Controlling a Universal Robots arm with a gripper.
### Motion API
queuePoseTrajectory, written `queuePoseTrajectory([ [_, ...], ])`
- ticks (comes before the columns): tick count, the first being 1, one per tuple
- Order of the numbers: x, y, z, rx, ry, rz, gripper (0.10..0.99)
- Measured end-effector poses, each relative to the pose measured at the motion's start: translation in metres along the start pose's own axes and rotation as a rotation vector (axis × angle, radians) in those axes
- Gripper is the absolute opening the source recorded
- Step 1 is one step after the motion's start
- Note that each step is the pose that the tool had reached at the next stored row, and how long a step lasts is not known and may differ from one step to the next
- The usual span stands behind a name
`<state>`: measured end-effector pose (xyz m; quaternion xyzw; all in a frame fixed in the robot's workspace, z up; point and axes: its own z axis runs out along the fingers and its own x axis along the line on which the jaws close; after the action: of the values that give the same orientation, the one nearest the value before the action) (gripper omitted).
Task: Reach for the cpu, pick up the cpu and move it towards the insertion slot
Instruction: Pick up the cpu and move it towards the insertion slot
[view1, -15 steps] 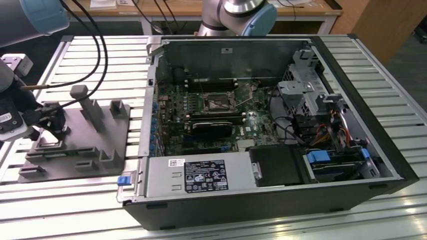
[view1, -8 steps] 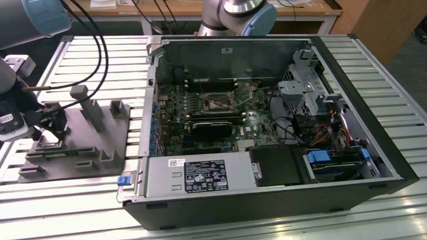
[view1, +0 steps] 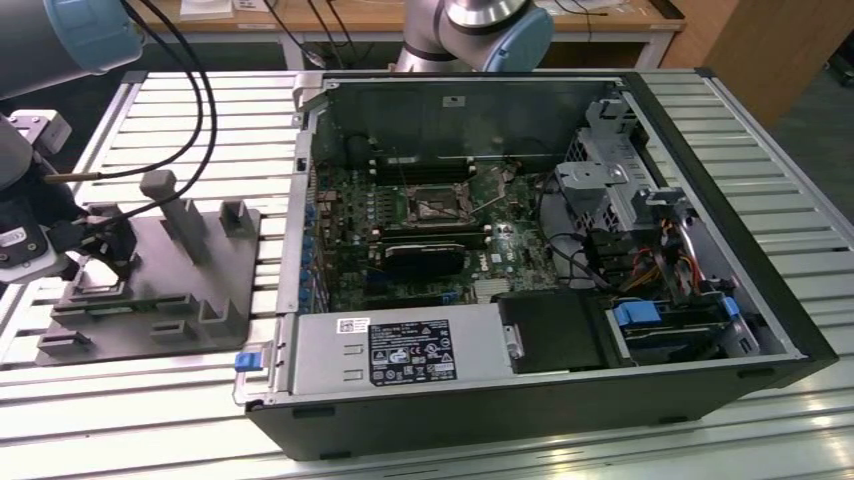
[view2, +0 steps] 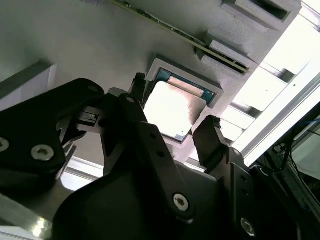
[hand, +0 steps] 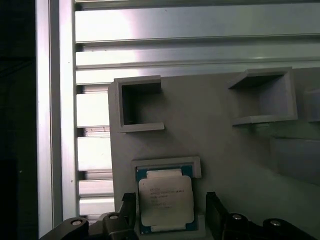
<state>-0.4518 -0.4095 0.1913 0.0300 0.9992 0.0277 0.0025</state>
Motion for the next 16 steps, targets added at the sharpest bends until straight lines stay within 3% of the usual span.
queuePoseTrajectory([
  [9,-0.0001,-0.0005,0.0087,0.0,0.001,-0.019,0.663],
  [16,-0.0001,-0.0005,0.0091,0.0,0.0012,-0.019,0.647],
])
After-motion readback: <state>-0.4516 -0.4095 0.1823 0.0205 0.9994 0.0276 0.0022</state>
